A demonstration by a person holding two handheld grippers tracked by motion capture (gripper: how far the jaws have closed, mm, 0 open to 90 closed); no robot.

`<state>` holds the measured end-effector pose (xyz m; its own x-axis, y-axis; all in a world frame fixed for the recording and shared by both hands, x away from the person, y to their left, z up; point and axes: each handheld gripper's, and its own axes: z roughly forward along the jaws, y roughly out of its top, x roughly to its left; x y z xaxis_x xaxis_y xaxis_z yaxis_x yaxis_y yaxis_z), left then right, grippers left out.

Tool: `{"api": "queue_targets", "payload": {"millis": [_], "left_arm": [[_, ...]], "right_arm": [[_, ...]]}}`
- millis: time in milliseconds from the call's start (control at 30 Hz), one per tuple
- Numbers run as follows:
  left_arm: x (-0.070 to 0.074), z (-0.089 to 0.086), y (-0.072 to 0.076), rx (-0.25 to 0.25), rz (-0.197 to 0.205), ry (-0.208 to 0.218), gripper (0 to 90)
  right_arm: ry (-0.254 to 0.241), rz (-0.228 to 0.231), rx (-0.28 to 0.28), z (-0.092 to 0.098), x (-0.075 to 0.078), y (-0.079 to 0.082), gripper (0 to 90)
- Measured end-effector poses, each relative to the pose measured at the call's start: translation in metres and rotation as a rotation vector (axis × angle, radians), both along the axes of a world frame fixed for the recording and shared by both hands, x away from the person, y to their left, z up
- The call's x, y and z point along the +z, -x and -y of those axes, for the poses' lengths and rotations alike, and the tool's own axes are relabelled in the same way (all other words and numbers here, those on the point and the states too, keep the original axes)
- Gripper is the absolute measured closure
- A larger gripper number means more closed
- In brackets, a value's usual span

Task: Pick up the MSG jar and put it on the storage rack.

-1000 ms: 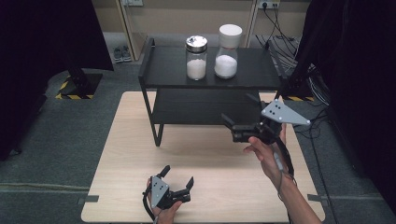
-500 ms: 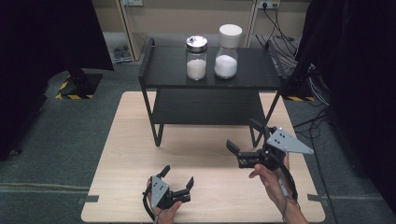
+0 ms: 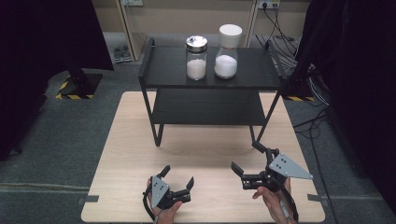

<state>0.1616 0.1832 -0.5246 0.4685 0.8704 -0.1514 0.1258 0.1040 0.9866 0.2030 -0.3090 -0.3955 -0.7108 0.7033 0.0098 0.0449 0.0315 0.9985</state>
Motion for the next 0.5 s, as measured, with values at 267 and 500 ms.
{"api": "queue_targets", "payload": {"millis": [267,500], "left_arm": [[0.000,0.000,0.000,0.000,0.000,-0.003,1.0],[0.000,0.000,0.000,-0.001,0.000,-0.006,1.0]], "right_arm": [[0.007,0.002,-0.028,0.005,-0.029,0.011,0.4],[-0.001,-0.006,-0.043,0.009,-0.043,0.016,0.4]]}}
